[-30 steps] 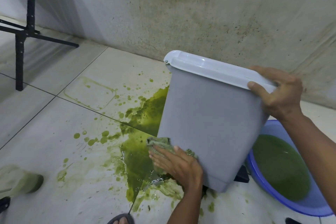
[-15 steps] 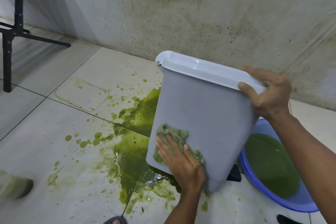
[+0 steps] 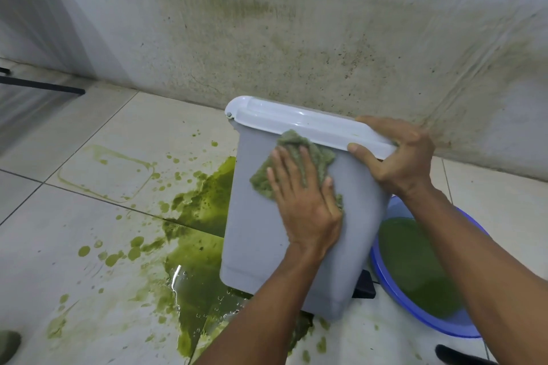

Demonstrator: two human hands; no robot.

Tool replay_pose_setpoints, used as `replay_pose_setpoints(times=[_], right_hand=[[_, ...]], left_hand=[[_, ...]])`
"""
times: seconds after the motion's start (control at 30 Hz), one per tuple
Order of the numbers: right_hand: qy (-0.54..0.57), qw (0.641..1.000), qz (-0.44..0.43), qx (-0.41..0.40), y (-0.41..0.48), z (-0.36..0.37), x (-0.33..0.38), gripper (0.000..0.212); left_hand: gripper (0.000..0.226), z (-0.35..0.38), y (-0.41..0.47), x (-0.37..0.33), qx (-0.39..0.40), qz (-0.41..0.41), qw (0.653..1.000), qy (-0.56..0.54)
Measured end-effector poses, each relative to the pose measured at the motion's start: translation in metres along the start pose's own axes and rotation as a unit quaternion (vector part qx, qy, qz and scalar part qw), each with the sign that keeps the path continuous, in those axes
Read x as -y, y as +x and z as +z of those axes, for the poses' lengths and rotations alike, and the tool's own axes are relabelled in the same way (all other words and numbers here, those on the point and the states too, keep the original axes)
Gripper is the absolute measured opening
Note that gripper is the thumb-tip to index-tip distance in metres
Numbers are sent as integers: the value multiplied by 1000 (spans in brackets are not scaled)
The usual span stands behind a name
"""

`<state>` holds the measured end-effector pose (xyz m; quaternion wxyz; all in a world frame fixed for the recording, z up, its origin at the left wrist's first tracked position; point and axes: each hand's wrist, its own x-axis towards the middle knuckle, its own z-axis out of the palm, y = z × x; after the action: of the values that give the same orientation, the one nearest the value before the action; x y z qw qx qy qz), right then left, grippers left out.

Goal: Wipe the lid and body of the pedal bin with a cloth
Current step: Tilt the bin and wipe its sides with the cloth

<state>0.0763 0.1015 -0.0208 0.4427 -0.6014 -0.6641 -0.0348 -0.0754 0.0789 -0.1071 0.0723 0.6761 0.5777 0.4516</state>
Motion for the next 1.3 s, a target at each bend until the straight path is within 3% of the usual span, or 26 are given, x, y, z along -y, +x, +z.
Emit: replay_pose_setpoints(times=[0.1, 0.2, 0.27, 0.33, 0.5, 0.7, 0.83, 1.0, 1.17, 1.23, 1.3], right_hand=[[3, 1000, 2, 1, 1, 0, -1, 44], [3, 1000, -3, 2, -1, -1, 1, 42], [5, 1000, -1, 5, -2, -3, 2, 42], [6, 1000, 7, 7, -2, -4, 3, 43], [2, 1000, 10, 6, -3, -4, 4, 44], [-4, 1000, 20, 7, -2, -3, 2, 45], [0, 1000, 24, 1, -1, -2, 3, 45], [2, 1000, 27, 3, -3, -2, 4, 44], [1, 1000, 26, 3, -5, -4, 6, 44], [2, 1000, 23, 3, -5, -5, 6, 44], [0, 1000, 19, 3, -5, -5, 6, 44]], left_hand=[[61, 10, -45, 15, 82, 226, 970, 43], [71, 2, -95, 56, 181, 440, 875, 87], [76, -13, -110, 84, 207, 510, 825, 130], [80, -25, -105, 109, 197, 509, 825, 145], [60, -44, -39, 131, 86, 320, 937, 109], [57, -32, 9, 76, 24, 186, 981, 51], [56, -18, -45, 74, 97, 306, 946, 40], [74, -21, -117, 102, 254, 487, 833, 63], [54, -29, -133, 112, 323, 599, 731, 52], [50, -35, -125, 108, 337, 584, 738, 18], [52, -41, -103, 105, 312, 505, 804, -31]])
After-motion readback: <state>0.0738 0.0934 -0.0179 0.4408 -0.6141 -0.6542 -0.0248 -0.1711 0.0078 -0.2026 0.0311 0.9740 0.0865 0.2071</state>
